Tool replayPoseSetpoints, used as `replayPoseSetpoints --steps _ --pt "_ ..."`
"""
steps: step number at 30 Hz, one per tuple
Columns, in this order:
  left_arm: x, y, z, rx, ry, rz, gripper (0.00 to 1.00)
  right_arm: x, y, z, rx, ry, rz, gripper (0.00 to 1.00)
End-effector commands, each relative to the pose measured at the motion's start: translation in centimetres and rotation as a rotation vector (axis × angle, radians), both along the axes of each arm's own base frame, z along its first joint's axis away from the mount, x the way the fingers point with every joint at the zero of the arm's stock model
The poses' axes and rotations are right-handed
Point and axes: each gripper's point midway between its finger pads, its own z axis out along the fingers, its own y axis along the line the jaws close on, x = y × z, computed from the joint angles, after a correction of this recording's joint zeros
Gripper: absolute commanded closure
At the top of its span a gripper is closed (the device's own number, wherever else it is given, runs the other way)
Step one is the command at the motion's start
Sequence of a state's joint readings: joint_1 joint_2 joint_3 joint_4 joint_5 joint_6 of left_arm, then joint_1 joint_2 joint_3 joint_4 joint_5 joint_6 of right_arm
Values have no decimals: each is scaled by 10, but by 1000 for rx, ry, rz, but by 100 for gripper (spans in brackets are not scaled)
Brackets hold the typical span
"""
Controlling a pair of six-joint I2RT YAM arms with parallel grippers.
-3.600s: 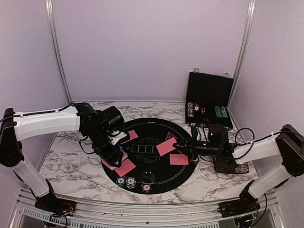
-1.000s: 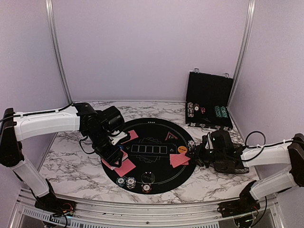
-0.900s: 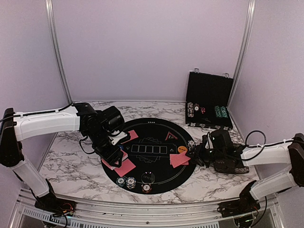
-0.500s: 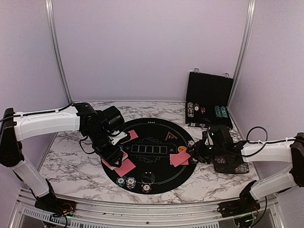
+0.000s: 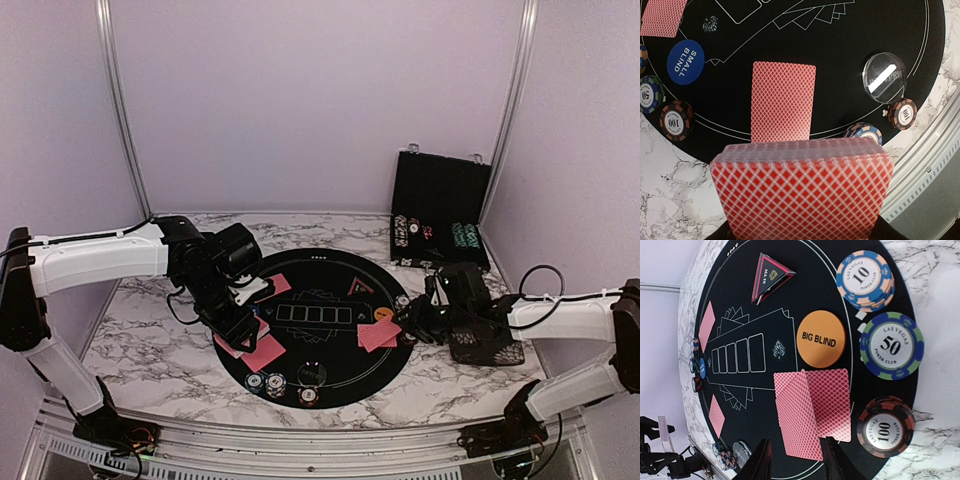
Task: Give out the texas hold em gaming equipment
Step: Distribute the big blind button in the dealer area, then pick up the poker card from the face-down deck piles.
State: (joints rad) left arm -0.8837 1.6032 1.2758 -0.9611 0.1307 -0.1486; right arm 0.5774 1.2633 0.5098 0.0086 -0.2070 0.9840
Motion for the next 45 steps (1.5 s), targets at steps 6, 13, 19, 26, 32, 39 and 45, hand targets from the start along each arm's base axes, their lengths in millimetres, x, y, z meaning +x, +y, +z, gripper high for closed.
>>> replayPoseSetpoints --steps 6,13,19,26,32,39,45 --pt "0 -5 0 -14 3 -10 49 -1 -9 -1 -49 -3 4 65" --pt "1 -5 0 -16 2 -10 49 6 -1 9 -58 -33 44 64" --pt "0 -4 0 -14 4 -8 49 7 28 23 -18 -71 148 59" --pt "-1 -4 1 -17 5 2 49 10 77 49 83 -122 280 54" --pt "-1 -5 -1 -11 7 8 49 8 102 57 150 -137 354 53" --pt "0 -4 2 -12 -7 23 49 1 130 53 221 -109 429 52" --pt "-2 -4 3 -13 -9 26 49 -2 146 55 284 -92 471 52"
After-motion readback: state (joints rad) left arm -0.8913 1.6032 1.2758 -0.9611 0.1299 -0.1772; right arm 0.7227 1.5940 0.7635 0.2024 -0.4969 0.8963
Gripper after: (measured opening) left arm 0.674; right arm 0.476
